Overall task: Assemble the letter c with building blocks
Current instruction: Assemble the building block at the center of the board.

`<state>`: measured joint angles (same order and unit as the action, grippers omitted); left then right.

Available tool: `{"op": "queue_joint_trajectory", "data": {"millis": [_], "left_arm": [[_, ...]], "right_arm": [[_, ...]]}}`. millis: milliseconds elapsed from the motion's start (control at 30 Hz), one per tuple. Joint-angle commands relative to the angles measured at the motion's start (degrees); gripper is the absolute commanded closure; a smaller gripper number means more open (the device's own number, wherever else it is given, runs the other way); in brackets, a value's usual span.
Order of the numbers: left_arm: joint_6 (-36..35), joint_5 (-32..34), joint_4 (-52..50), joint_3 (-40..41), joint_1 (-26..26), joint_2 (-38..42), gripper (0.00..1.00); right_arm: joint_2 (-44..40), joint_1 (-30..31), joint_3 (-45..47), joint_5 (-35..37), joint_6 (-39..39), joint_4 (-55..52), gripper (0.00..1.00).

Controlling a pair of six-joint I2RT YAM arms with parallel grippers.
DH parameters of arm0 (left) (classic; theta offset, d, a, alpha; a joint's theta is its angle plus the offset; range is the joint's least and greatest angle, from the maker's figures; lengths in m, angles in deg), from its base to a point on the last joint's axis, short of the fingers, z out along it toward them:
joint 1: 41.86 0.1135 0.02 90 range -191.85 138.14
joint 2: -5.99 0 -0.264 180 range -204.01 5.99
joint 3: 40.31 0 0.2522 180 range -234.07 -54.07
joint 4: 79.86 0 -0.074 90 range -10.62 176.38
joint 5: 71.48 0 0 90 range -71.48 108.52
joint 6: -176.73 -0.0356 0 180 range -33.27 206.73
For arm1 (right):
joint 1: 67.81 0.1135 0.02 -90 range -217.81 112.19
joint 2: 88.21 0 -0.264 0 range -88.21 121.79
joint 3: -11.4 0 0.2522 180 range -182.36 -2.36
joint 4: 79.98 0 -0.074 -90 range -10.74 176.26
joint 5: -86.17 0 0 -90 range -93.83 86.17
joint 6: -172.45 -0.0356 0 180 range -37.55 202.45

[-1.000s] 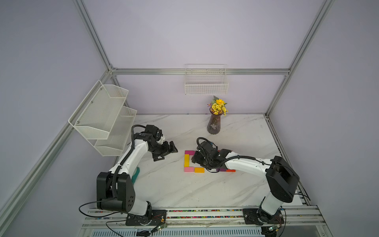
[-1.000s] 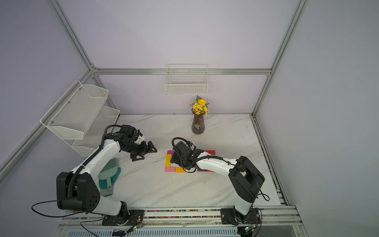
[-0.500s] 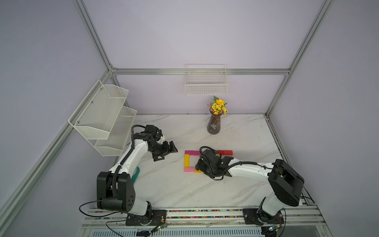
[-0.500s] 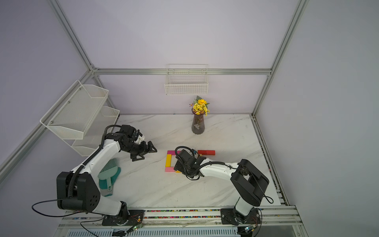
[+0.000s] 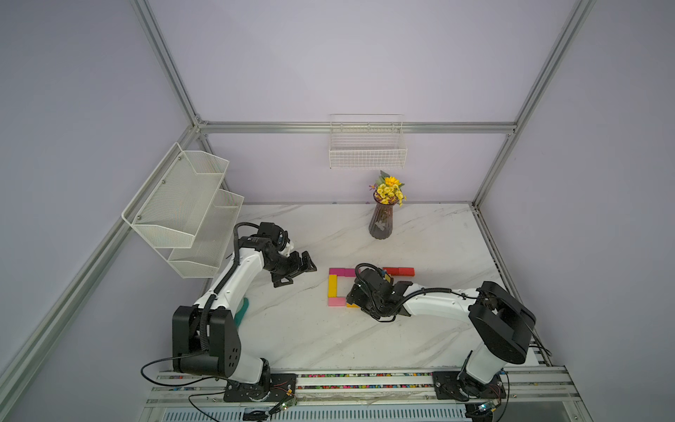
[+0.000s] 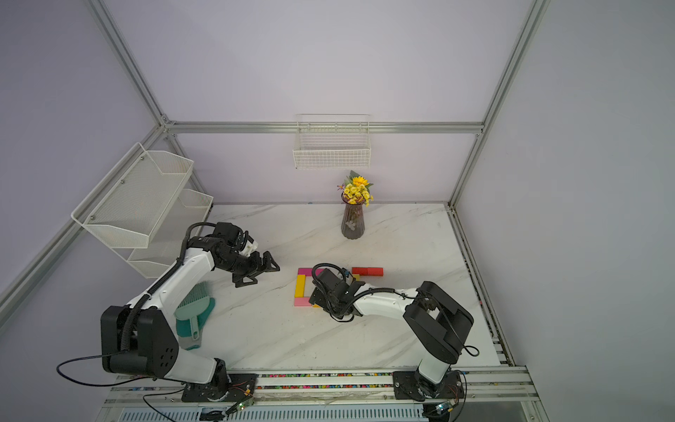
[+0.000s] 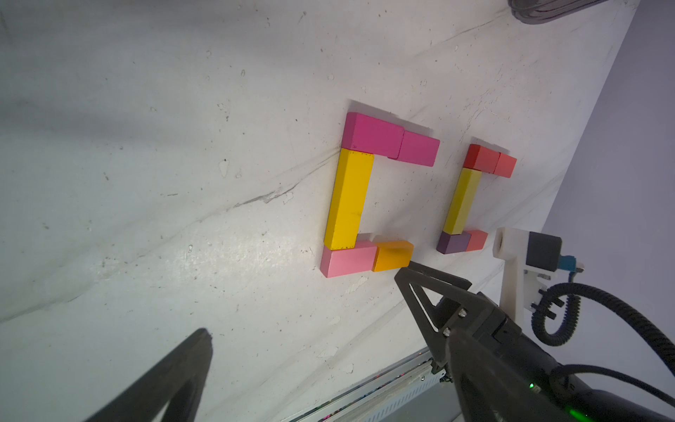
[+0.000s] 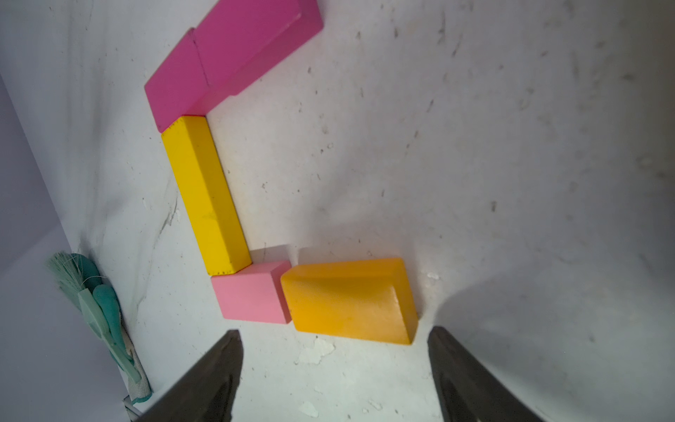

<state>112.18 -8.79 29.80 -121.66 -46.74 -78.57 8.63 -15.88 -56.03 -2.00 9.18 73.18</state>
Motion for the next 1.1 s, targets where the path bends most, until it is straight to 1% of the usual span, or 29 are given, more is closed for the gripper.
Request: {"op": "queue_joint_trajectory", "data": {"millis": [0, 1067], "left_arm": [[-0.2, -1.1, 0.7, -1.0, 0.3, 0.0, 0.0], [0.1, -0.9, 0.9, -0.5, 0.4, 0.2, 0.0]], "right_arm": [[1.4, 0.4, 0.1, 0.6, -1.7, 1.5, 0.18], [2.9, 0.4, -0.7, 0.0, -2.0, 2.2, 0.18]]}}
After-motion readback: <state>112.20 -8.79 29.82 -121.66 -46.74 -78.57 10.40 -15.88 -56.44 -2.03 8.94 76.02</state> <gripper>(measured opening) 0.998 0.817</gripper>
